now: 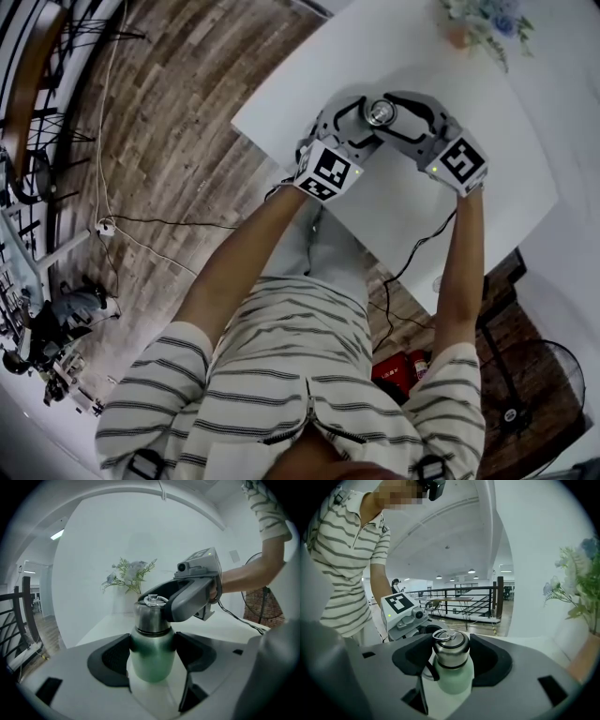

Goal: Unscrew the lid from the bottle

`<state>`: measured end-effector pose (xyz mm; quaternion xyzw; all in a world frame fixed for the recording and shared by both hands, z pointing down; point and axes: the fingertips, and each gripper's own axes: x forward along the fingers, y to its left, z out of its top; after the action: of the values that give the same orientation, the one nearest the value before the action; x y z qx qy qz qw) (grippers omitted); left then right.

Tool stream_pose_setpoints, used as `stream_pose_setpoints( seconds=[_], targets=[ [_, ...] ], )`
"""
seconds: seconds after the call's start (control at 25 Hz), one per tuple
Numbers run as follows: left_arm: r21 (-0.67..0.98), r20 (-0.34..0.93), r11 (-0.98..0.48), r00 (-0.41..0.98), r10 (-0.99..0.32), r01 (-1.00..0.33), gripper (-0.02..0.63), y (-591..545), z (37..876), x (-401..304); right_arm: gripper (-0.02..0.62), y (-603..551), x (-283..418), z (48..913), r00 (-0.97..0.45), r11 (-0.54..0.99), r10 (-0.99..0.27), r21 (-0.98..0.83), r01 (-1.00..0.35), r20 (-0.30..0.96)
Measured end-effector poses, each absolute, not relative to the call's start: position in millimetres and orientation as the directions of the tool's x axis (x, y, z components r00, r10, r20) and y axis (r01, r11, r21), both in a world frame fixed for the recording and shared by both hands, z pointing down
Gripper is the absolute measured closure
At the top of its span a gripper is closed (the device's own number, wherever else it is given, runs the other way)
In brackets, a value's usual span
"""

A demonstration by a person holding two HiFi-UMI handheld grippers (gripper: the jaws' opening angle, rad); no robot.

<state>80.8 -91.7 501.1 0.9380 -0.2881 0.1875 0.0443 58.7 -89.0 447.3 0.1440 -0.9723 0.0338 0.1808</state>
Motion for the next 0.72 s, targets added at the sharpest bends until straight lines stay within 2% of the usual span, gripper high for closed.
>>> stream_pose_setpoints(
  seconds=[0.16, 0.28, 0.44, 0.72],
  targets=[
    [-0.026, 0.380, -0.827, 0.760, -0.527, -0.561, 0.299, -91, 502, 81, 0.297, -88, 62, 446, -0.876, 0.935, -0.325, -0.020, -0.354, 0.356],
    [-0.027, 0.378, -0.825, 0.759, -0.531, -0.564, 0.298, -91, 501, 81, 0.252, -87, 65, 439, -0.850, 0.896, -0.417, -0.013, -0.444, 0.323],
    [-0.027, 0.377, -0.826, 0.759, -0.531, -0.563, 0.299, -91, 500, 81, 0.253, -92, 69, 427, -0.754, 0.783, -0.603, 0.010, -0.622, 0.260],
    [-0.029, 0.377, -0.822, 0.756, -0.536, -0.568, 0.298, -92, 500, 81, 0.267, -95, 64, 437, -0.543, 0.569, -0.778, -0.014, -0.822, 0.315]
  ],
)
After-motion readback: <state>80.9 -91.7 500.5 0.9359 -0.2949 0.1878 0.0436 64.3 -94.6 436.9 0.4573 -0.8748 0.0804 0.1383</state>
